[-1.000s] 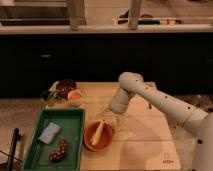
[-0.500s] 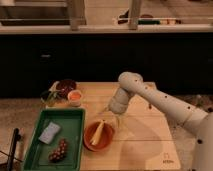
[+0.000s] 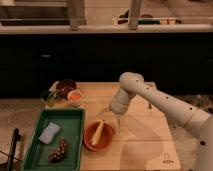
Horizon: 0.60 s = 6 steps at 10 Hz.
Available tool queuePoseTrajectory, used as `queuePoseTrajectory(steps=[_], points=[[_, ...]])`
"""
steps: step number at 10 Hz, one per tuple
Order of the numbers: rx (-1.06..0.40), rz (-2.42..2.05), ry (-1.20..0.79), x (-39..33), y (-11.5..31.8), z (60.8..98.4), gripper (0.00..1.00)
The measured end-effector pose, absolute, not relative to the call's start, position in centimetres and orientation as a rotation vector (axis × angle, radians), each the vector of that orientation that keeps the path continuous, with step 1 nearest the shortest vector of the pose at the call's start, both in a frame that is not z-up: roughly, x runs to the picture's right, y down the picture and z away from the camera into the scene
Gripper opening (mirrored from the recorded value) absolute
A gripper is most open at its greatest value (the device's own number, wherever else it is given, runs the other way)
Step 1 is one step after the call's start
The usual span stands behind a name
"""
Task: Place banana in red bowl
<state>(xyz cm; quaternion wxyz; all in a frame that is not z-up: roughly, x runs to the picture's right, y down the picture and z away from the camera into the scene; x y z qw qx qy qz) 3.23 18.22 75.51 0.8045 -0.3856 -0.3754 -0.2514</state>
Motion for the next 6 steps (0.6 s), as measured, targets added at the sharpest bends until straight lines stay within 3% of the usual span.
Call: queuePoseTrajectory(steps=[6], points=[[-0.821, -0.517, -0.798, 3.80, 17.61, 76.31, 0.80]])
